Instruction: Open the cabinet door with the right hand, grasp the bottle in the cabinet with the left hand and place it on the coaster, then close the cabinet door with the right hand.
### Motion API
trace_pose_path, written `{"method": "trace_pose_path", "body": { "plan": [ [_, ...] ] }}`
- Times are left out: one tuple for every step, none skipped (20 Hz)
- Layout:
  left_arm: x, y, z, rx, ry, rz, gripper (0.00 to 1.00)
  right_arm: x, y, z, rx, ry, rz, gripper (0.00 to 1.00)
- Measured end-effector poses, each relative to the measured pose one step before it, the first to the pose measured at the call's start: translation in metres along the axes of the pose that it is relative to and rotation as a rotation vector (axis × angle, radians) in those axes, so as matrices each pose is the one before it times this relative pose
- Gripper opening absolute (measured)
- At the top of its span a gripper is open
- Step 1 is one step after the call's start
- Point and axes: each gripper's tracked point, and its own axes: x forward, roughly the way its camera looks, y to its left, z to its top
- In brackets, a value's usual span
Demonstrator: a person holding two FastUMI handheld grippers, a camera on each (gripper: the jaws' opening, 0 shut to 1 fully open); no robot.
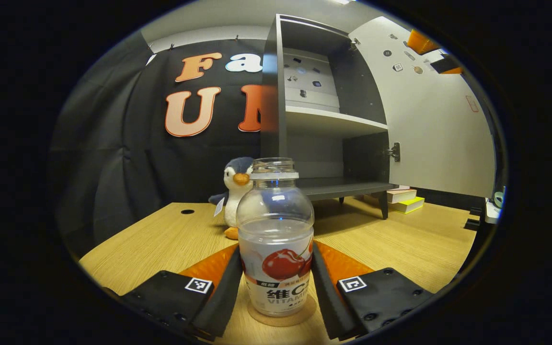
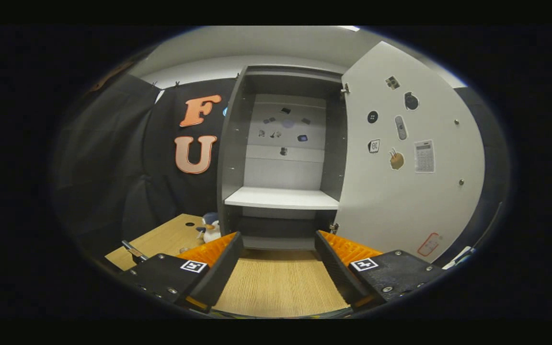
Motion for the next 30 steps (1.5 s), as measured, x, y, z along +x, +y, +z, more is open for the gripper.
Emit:
{"method": "trace_pose_path", "body": {
  "plan": [
    [-0.00008, -0.00052, 0.00061, -0.00064, -0.00416, -0.00057, 0.81, 0.00177, 0.00027, -0.00065, 0.00491, 0.00286, 0.00216, 0.93],
    [-0.00036, 0.00040, -0.00016, 0.00040, -0.00041, -0.00029, 0.81, 0.00002, 0.00072, -0.00090, 0.00312, -0.00021, -0.00062, 0.93],
    [-0.00139, -0.00030, -0.00014, 0.00018, -0.00160, -0.00015, 0.81, 0.00112, -0.00077, 0.00000, 0.00144, -0.00151, -0.00278, 0.93],
    [-0.00030, -0.00005, 0.00006, 0.00311, 0.00050, -0.00154, 0.81, 0.00088, -0.00062, 0.00106, 0.00112, 0.00010, -0.00319, 0.93],
    [0.00073, -0.00123, 0.00007, 0.00258, 0.00200, -0.00334, 0.83, -0.00068, 0.00003, -0.00048, 0.00285, 0.00266, -0.00105, 0.93],
    [0.00099, 0.00020, -0.00038, 0.00231, 0.00460, -0.00009, 0.83, 0.00034, 0.00088, -0.00261, 0.00355, 0.00395, -0.00001, 0.93],
    [-0.00012, 0.00122, 0.00074, -0.00770, 0.00172, 0.00278, 0.83, 0.00044, -0.00016, -0.00139, 0.00375, 0.00418, -0.00003, 0.93],
    [-0.00128, 0.00154, -0.00098, -0.00929, 0.00559, 0.00506, 0.84, -0.00106, 0.00042, -0.00007, 0.00312, 0.00267, -0.00014, 0.93],
    [-0.00102, -0.00091, -0.00105, -0.01135, 0.00528, -0.00444, 0.84, 0.00037, 0.00181, -0.00171, 0.00329, 0.00102, 0.00096, 0.93],
    [0.00019, -0.00095, -0.00016, -0.00564, 0.00550, -0.00218, 0.86, -0.00132, 0.00018, -0.00048, 0.00235, 0.00113, -0.00023, 0.93],
    [-0.00049, -0.00067, 0.00066, -0.00045, 0.00031, -0.00256, 0.86, -0.00019, -0.00006, 0.00036, 0.00116, 0.00243, -0.00020, 0.93],
    [-0.00046, -0.00008, -0.00024, 0.00303, 0.00164, -0.00204, 0.86, -0.00037, -0.00005, -0.00103, 0.00002, 0.00017, -0.00203, 0.93],
    [0.00050, -0.00113, 0.00117, 0.00178, -0.00033, -0.00521, 0.86, -0.00158, 0.00007, 0.00064, 0.00003, 0.00025, -0.00093, 0.93],
    [-0.00007, -0.00046, 0.00051, 0.00063, -0.00026, -0.00621, 0.86, -0.00099, 0.00104, -0.00034, 0.00070, -0.00033, 0.00009, 0.93],
    [-0.00050, -0.00053, 0.00050, -0.00199, 0.00028, -0.00483, 0.86, -0.00056, 0.00107, -0.00018, 0.00078, 0.00138, 0.00061, 0.93],
    [0.00002, 0.00084, 0.00068, -0.00516, -0.00111, 0.00155, 0.90, -0.00012, 0.00114, -0.00072, -0.00119, -0.00011, 0.00070, 0.93],
    [-0.00017, 0.00068, -0.00038, -0.00606, 0.00403, -0.00108, 0.93, -0.00268, 0.00007, 0.00116, -0.00208, 0.00015, -0.00046, 0.93],
    [0.00021, 0.00068, 0.00037, -0.00494, 0.00202, 0.00378, 0.94, -0.00140, 0.00047, 0.00008, -0.00202, -0.00136, -0.00033, 0.93],
    [-0.00038, 0.00047, 0.00054, -0.00142, 0.00167, 0.00266, 0.94, -0.00120, 0.00042, 0.00149, -0.00123, -0.00095, -0.00073, 0.93],
    [0.00071, 0.00048, 0.00110, 0.00110, 0.00148, 0.00168, 0.94, -0.00187, -0.00015, -0.00038, -0.00079, -0.00073, -0.00068, 0.93],
    [-0.00080, 0.00029, 0.00146, 0.00156, 0.00017, 0.00037, 0.94, -0.00079, 0.00008, 0.00118, 0.00182, -0.00256, -0.00111, 0.93],
    [0.00136, -0.00027, 0.00138, 0.00252, 0.00266, -0.00085, 0.94, -0.00143, 0.00039, 0.00126, 0.00383, -0.00246, -0.00050, 0.93],
    [-0.00020, 0.00077, 0.00169, 0.00674, 0.00107, 0.00220, 0.94, -0.00198, -0.00061, 0.00076, 0.00484, -0.00166, -0.00001, 0.93],
    [0.00071, 0.00002, 0.00388, 0.00676, -0.00341, 0.00279, 0.95, -0.00126, -0.00082, 0.00078, 0.00478, -0.00175, -0.00012, 0.93],
    [-0.00014, -0.00009, 0.00362, 0.00256, -0.00026, -0.00132, 0.95, -0.00230, -0.00093, 0.00226, 0.00449, -0.00443, -0.00141, 0.93],
    [0.00135, -0.00063, 0.00523, -0.00197, -0.00418, -0.00409, 0.95, -0.00285, -0.00121, 0.00217, 0.00501, -0.00638, -0.00101, 0.93],
    [-0.00011, 0.00106, 0.00555, -0.00229, -0.00621, 0.00197, 0.95, -0.00173, -0.00112, 0.00214, 0.00666, -0.00538, -0.00145, 0.93],
    [0.00092, -0.00009, 0.00586, -0.00062, -0.00443, 0.00139, 0.95, -0.00246, -0.00178, 0.00155, 0.00727, -0.00562, -0.00201, 0.93],
    [-0.00029, -0.00068, 0.00558, -0.00067, -0.00453, -0.00290, 0.95, -0.00267, -0.00266, 0.00302, 0.00768, -0.00587, -0.00185, 0.93],
    [0.00101, -0.00057, 0.00836, 0.00144, -0.00712, -0.00144, 0.95, -0.00229, -0.00196, 0.00189, 0.00761, -0.00656, -0.00243, 0.93]
  ]
}}
